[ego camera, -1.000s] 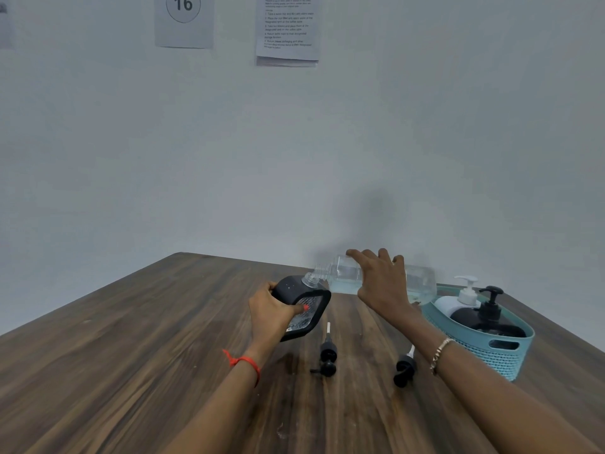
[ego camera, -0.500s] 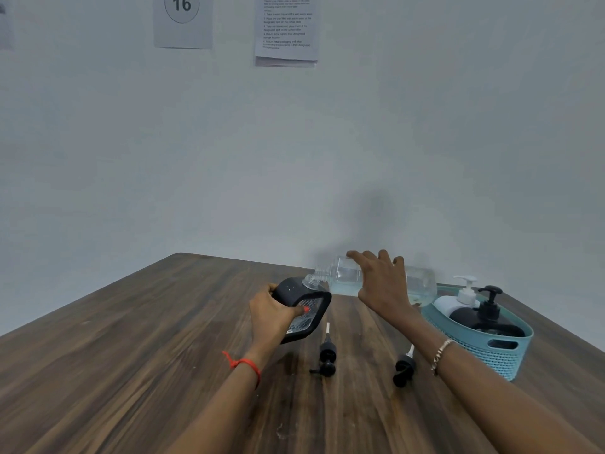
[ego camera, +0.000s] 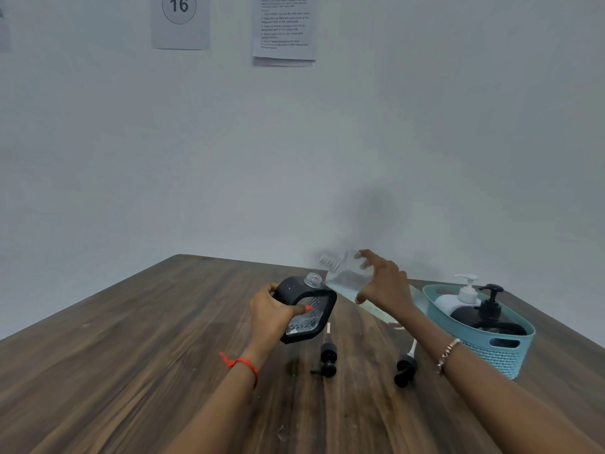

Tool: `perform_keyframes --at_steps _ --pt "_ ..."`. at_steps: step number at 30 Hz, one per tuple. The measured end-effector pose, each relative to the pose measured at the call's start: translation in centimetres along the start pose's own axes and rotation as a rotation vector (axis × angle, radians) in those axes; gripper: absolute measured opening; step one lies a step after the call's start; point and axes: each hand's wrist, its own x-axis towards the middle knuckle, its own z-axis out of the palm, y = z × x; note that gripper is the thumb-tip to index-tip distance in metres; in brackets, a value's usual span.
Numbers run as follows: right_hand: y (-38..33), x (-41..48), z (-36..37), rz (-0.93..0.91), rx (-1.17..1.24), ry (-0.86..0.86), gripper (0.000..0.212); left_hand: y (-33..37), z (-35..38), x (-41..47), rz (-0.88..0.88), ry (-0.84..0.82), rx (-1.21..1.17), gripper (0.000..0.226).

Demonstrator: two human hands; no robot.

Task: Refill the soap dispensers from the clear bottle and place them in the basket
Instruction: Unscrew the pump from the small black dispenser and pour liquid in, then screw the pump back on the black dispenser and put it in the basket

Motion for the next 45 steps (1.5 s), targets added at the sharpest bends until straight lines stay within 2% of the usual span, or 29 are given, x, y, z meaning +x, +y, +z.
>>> perform_keyframes --at_steps 4,8,12,15,21,23,25,27,28,30,31,32,33,34,36,37,39,41,43,45 --pt "1.2 -0.1 -0.4 0.106 0.357 0.017 0.075 -0.1 -0.1 0.3 -0.037 -0.035 -0.11 0.048" --pt "2.7 -0.7 -0.2 0.177 0.539 0.027 0.065 -0.3 -0.3 0.4 -0.048 -0.088 -0.172 0.045" --pt "5.0 -0.9 0.9 0.249 0.653 0.027 0.068 -0.5 -0.2 0.4 -0.081 -0.125 -0.257 0.045" --pt "6.2 -0.9 1.4 0.295 0.684 0.003 0.074 -0.5 -0.2 0.5 -0.096 -0.143 -0.313 0.041" --pt "7.8 -0.8 2.2 0.336 0.708 -0.033 0.071 -0.8 -0.5 0.7 -0.124 -0.174 -0.378 0.041" --pt "8.0 -0.5 1.8 0.323 0.682 -0.09 0.08 -1.0 -0.6 0.7 -0.136 -0.18 -0.389 0.035" --pt "7.8 -0.3 1.6 0.29 0.65 -0.134 0.098 -1.1 -0.6 0.8 -0.145 -0.187 -0.402 0.034" --pt "7.0 -0.5 1.6 0.278 0.562 -0.001 0.115 -1.1 -0.6 1.0 -0.147 -0.187 -0.411 0.033" --pt "6.4 -0.9 1.6 0.254 0.501 0.155 0.112 -1.0 -0.6 1.0 -0.146 -0.186 -0.416 0.032" --pt "5.1 -2.1 1.8 0.027 0.369 0.521 0.08 -1.0 -0.6 1.1 -0.146 -0.182 -0.428 0.032" --pt "4.3 -2.7 1.8 -0.133 0.302 0.605 0.061 -1.0 -0.7 1.1 -0.147 -0.177 -0.432 0.031" --pt "3.7 -3.3 2.2 -0.278 0.238 0.577 0.044 -0.9 -0.7 1.1 -0.149 -0.172 -0.434 0.031" --pt "3.3 -3.8 2.8 -0.405 0.188 0.441 0.03 -0.9 -0.8 1.2 -0.15 -0.166 -0.436 0.031" --pt "3.0 -4.5 3.4 -0.479 0.153 0.219 0.023 -0.8 -0.8 1.3 -0.15 -0.161 -0.438 0.031" --pt "2.5 -5.6 4.6 -0.499 0.059 -0.242 0.031 -0.7 -1.0 1.4 -0.145 -0.153 -0.443 0.031" --pt "2.4 -5.9 5.3 -0.509 -0.02 -0.371 0.04 -0.6 -1.1 1.5 -0.145 -0.15 -0.447 0.031" --pt "2.3 -6.2 6.5 -0.502 -0.184 -0.49 0.053 -0.6 -1.3 1.5 -0.149 -0.146 -0.45 0.032" --pt "1.9 -6.5 7.1 -0.48 -0.286 -0.52 0.056 -0.5 -1.5 1.6 -0.151 -0.144 -0.446 0.032" --pt "1.9 -6.4 7.8 -0.506 -0.348 -0.507 0.05 -0.5 -1.7 1.7 -0.153 -0.14 -0.438 0.032" --pt "2.2 -6.0 7.8 -0.539 -0.283 -0.49 0.04 -0.5 -1.9 1.8 -0.153 -0.136 -0.432 0.033"
